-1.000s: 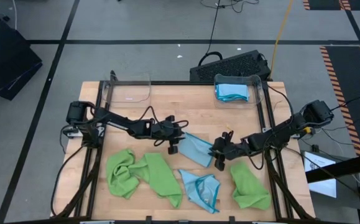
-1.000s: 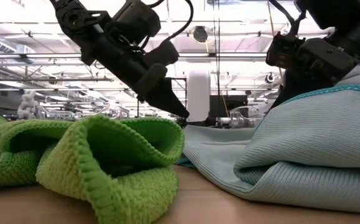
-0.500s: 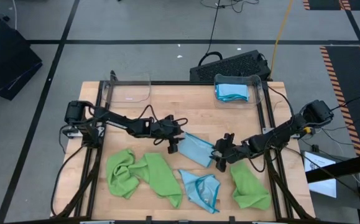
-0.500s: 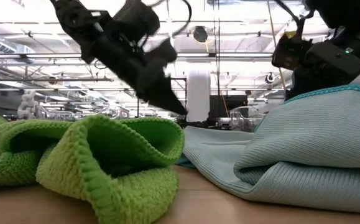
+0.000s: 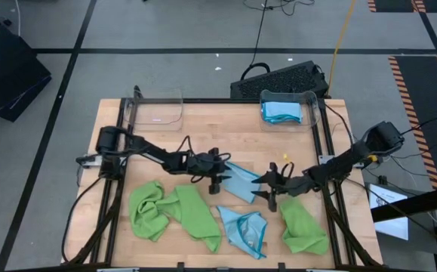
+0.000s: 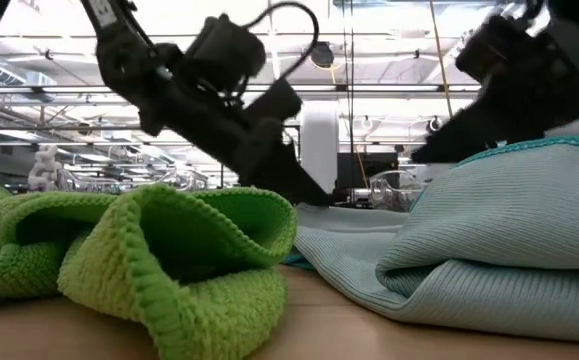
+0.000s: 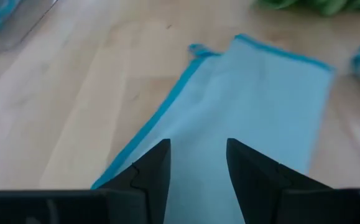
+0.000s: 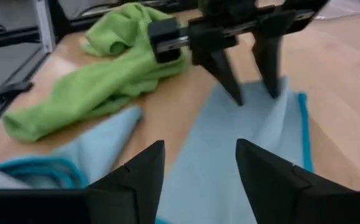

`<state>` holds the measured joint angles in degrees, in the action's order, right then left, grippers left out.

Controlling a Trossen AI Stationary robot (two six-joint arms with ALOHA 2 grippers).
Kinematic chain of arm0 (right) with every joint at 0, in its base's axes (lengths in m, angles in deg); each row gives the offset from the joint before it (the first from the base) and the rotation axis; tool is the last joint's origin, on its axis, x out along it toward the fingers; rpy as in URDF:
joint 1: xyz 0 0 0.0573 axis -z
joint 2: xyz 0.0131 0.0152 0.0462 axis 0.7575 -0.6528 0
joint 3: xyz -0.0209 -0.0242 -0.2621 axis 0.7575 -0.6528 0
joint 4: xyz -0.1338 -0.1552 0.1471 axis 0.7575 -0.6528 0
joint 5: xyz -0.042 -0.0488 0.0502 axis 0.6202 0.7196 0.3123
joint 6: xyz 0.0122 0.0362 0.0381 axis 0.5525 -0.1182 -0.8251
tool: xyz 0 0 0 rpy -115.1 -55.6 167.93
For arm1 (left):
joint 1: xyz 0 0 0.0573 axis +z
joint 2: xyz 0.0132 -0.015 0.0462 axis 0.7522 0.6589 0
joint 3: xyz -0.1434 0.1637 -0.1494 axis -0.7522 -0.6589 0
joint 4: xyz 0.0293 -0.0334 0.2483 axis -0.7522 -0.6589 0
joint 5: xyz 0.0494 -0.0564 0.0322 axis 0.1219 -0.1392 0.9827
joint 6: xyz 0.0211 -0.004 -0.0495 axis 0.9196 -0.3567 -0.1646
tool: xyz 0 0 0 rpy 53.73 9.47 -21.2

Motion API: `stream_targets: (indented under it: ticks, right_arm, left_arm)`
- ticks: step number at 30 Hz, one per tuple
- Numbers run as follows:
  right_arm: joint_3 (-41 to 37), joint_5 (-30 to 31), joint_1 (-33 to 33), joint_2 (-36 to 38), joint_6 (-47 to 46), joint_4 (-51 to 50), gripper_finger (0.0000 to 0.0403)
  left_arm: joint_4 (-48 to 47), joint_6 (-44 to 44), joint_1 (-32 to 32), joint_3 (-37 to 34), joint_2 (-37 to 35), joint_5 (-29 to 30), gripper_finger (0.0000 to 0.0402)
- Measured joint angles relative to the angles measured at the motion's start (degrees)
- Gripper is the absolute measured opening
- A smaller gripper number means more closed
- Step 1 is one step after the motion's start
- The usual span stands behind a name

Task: Fold microfiber towels
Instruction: Fold the top blue microfiber cloth, then put the folded blue microfiber cloth into the right transparent bin

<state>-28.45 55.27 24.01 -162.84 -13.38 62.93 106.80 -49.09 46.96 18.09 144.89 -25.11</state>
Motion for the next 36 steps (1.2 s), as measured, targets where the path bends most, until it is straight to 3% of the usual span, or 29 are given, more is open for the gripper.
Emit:
stream_targets:
  ticks: [4, 12, 18, 29, 36]
  right_arm:
    - [-2.7, -0.1, 0.4, -3.6, -0.7, 5.2, 0.0152]
    - [-0.9, -0.3, 2.1, -12.3, -2.0, 4.7, 0.0053]
    - [-0.8, 0.4, 2.7, -16.3, -8.5, 2.4, 0.0005]
    - [-1.1, -0.5, 2.6, -8.9, -3.2, 4.6, 0.0023]
    - [-1.1, -0.5, 0.7, -1.3, -0.1, 2.3, 0.0068]
  left_arm:
    - [1.6, -2.7, 1.7, 0.0, 2.7, -0.1, 0.0159]
    - [1.2, -4.8, 4.0, 0.1, 3.5, -2.3, 0.0159]
    - [1.2, -3.3, 3.8, 0.1, 2.6, -2.5, 0.0159]
    - [-0.7, 0.5, 1.6, 0.1, -6.0, -2.5, 0.0159]
    - [-5.1, 2.1, -1.7, 0.0, -7.3, -2.5, 0.0159]
